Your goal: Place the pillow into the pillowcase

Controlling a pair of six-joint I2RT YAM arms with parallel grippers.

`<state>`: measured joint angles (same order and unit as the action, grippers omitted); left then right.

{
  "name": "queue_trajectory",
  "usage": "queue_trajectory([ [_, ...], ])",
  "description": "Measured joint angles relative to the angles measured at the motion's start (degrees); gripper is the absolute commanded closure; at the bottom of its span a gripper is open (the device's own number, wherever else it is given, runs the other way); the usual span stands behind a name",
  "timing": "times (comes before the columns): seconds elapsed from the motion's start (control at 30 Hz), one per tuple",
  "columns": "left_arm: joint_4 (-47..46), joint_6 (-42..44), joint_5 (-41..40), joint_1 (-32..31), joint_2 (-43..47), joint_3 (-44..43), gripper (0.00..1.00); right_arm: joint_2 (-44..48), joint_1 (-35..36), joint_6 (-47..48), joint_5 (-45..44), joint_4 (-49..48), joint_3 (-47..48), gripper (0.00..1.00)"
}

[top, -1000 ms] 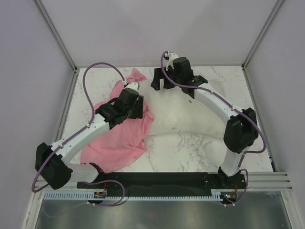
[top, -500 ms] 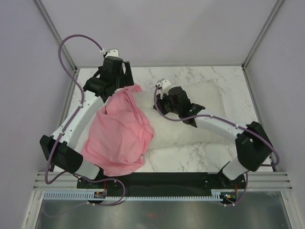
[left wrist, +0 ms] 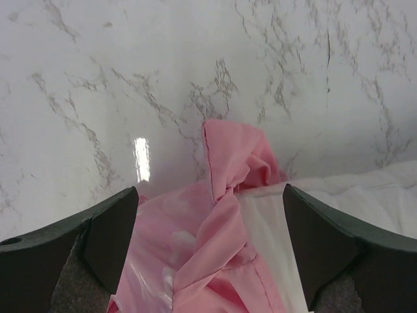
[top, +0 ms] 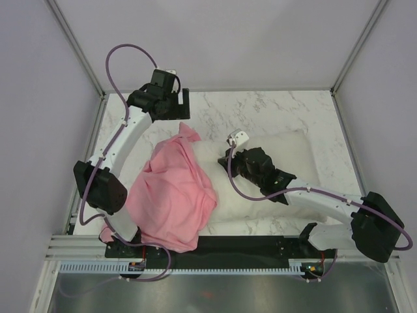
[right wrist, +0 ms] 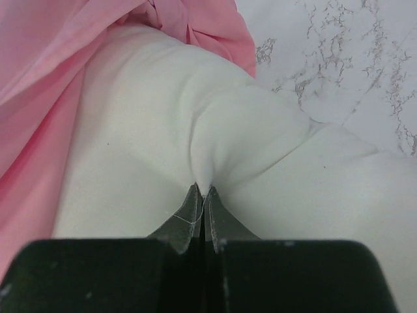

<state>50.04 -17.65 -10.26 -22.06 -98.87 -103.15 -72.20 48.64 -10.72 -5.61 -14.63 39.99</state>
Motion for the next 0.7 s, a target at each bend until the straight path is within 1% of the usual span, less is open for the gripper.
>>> queue_trajectory([
  [0.07, 0.7, 0.0, 3.2, 0.3, 0.0, 2.3, 0.00, 0.0, 0.0, -0.1, -0.5, 0.0, 0.0, 1.00],
  [0.23, 0.8, 0.4, 14.7, 1.1, -0.9, 8.5, 0.00, 0.3, 0.0, -0.2, -0.7, 0.0, 0.0, 1.00],
  [0.3, 0.7, 0.6, 18.1, 1.2, -2.5, 9.6, 0.05, 0.5, 0.0, -0.3, -0.7, 0.0, 0.0, 1.00],
  [0.33, 0.6, 0.6, 19.8, 1.2, -3.5, 10.1, 0.11, 0.6, 0.0, -0.3, -0.7, 0.0, 0.0, 1.00],
  [0.37, 0.2, 0.7, 21.7, 1.2, -4.6, 10.6, 0.32, 0.7, 0.0, -0.4, -0.7, 0.0, -0.1, 1.00],
  [0.4, -0.3, 0.7, 23.8, 1.2, -5.5, 11.3, 0.48, 0.8, 0.0, -0.5, -0.7, 0.1, -0.1, 1.00],
  [0.43, -1.0, 1.2, 25.6, 1.2, -6.1, 12.0, 0.67, 0.9, 0.0, -0.5, -0.7, 0.1, -0.2, 1.00],
  [0.47, -1.7, 1.4, 28.0, 1.2, -6.7, 12.7, 0.91, 1.1, 0.0, -0.5, -0.7, 0.2, -0.2, 1.00],
  [0.5, -2.3, 2.0, 30.4, 1.2, -7.4, 13.2, 0.96, 1.2, 0.0, -0.5, -0.7, 0.3, -0.2, 1.00],
  [0.53, -2.7, 2.5, 32.2, 1.2, -7.9, 13.3, 0.97, 1.3, 0.0, -0.6, -0.6, 0.3, -0.3, 1.00],
  [0.63, -3.6, 3.3, 36.1, 1.0, -8.7, 12.8, 0.98, 1.5, -0.2, -0.6, 0.2, 0.3, -0.6, 1.00],
  [0.7, -3.1, 3.7, 38.1, 0.8, -9.9, 11.0, 0.98, 1.6, -0.3, -0.4, 1.3, 0.2, -0.7, 1.00],
])
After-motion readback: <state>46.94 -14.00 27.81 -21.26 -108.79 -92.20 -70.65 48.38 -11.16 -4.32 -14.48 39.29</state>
